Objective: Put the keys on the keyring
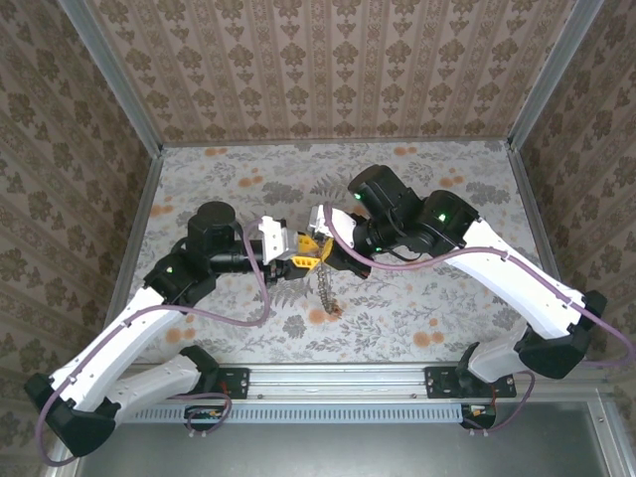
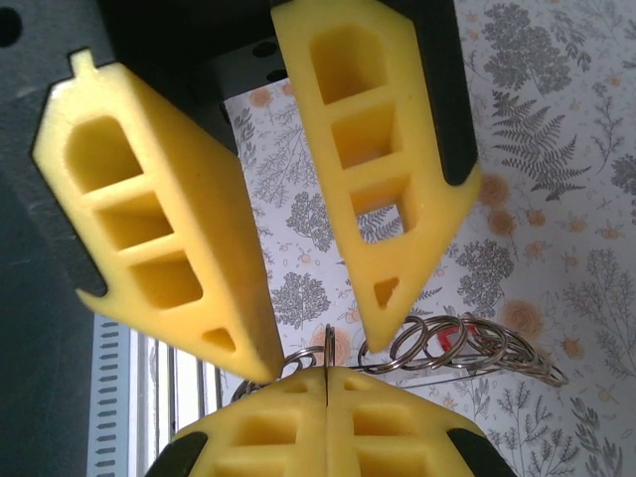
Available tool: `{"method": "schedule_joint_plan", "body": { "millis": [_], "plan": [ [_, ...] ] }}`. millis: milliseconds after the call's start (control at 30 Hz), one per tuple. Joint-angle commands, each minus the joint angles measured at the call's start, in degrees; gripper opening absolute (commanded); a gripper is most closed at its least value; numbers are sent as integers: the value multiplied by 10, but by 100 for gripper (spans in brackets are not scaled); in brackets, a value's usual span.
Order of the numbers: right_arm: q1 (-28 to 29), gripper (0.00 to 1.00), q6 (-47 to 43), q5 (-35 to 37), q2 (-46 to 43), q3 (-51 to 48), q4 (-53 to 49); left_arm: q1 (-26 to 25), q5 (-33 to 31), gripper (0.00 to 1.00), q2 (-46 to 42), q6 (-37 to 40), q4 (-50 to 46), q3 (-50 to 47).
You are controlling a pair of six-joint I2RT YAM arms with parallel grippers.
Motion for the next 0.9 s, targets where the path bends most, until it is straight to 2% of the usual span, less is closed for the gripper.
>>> {"method": "schedule_joint_plan", "body": {
  "millis": [0,367,867],
  "plan": [
    [4,0,-13,-17,0,25,-2,1,26,29,7,-9,7,7],
    [5,0,-21,-3,-17,2,19,0,1,29,7,-14,-21,8],
    [4,0,-28,-19,-43,-19,43,1,-6,29,10,-15,-26,8]
  ]
}}
